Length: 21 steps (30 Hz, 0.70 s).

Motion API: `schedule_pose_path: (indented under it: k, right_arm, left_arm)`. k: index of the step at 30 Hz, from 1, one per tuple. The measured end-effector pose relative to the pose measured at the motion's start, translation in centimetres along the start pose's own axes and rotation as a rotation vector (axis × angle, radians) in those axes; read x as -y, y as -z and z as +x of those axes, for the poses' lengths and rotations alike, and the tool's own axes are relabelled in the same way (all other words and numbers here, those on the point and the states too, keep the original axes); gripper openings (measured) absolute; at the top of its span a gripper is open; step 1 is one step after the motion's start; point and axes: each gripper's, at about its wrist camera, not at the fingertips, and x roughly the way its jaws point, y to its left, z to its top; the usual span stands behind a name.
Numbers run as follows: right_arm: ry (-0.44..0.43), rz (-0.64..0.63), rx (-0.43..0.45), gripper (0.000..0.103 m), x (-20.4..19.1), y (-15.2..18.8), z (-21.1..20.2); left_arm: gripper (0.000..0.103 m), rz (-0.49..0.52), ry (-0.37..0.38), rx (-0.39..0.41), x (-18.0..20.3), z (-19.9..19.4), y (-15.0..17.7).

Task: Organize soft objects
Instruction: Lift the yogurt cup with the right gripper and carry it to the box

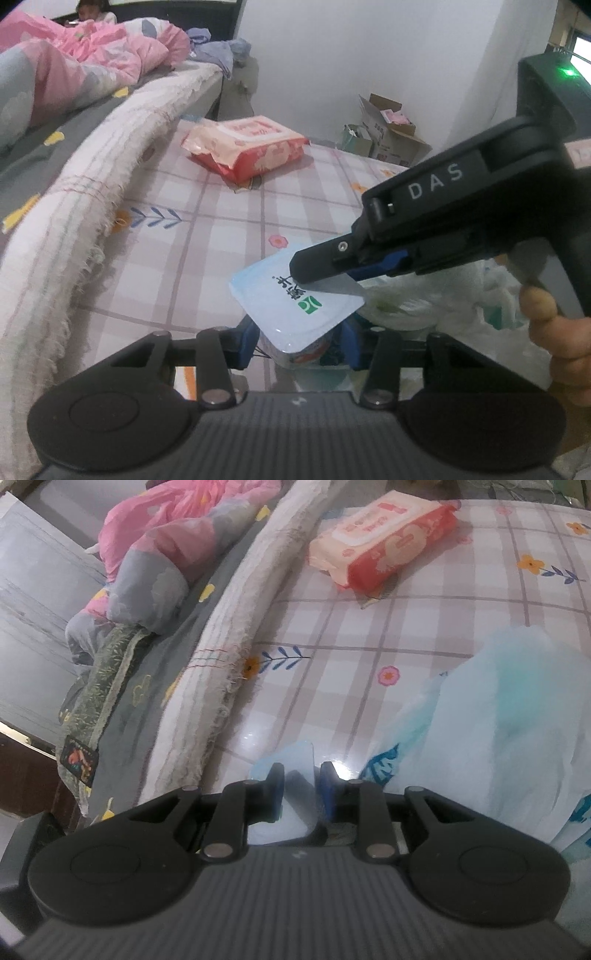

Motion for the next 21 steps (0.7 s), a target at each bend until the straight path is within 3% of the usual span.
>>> schedule_pose_path:
  k: [11,21]
  right_arm:
    - [-0.088,-0.045,0.097,0.021,-3.9,0.4,-4.5]
    - [-0.097,-0.062,0.252,0.022,-5.1,3.0,-14.0]
  left_arm:
    - [0.047,0.057,-0.048,0.121,1.2,-5.8,-1.5]
    - [0.047,0.19,-0.011,0.214,7.0,-10.7,-3.1]
